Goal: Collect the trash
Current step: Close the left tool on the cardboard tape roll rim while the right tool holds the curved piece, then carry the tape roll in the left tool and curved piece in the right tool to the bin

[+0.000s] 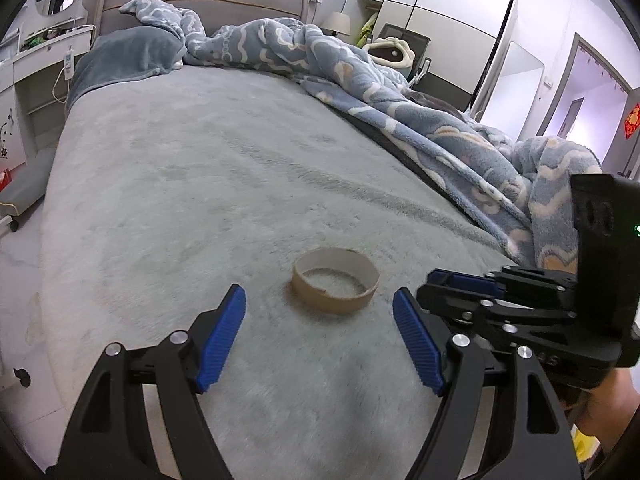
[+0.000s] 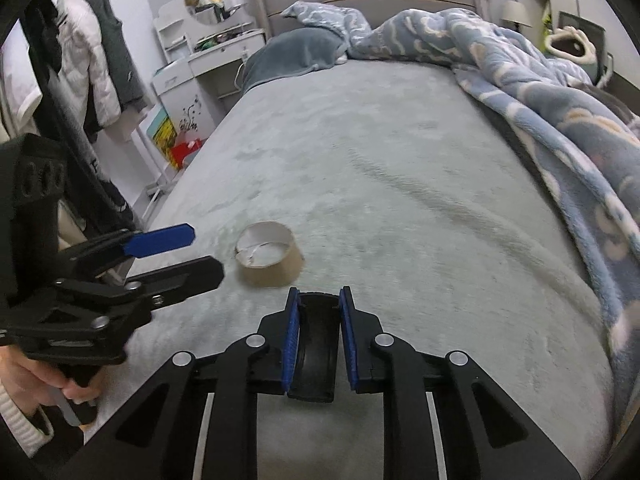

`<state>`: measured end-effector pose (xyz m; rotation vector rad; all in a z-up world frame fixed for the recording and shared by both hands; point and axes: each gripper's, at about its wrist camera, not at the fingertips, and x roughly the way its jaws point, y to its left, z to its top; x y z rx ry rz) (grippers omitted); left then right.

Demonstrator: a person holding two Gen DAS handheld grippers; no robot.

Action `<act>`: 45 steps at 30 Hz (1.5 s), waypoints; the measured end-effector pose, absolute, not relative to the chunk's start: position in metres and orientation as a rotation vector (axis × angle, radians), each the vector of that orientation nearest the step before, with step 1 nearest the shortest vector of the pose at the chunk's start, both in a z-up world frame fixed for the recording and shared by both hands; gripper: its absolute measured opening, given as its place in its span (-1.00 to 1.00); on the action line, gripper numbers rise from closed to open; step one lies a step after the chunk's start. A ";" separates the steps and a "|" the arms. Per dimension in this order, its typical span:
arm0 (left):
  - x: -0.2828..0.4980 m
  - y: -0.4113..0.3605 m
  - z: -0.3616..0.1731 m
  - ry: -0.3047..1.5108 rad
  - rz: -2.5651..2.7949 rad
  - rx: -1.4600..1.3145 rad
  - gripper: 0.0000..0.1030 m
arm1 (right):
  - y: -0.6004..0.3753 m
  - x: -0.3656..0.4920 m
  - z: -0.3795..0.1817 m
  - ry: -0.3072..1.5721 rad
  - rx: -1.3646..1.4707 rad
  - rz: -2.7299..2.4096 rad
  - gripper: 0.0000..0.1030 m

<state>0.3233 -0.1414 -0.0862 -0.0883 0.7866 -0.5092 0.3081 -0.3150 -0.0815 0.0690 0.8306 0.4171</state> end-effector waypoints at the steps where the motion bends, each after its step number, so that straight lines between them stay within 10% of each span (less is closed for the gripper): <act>1: 0.325 -0.144 -0.087 0.788 -0.511 -0.089 0.52 | -0.318 0.307 -0.080 0.827 0.075 0.414 -0.62; 22: 0.350 -0.176 -0.105 0.829 -0.492 -0.038 0.11 | -0.373 0.289 -0.070 0.809 0.150 0.384 -0.62; 45: 0.317 -0.158 -0.073 0.814 -0.451 0.014 0.10 | -0.343 0.282 -0.039 0.831 0.162 0.417 -0.62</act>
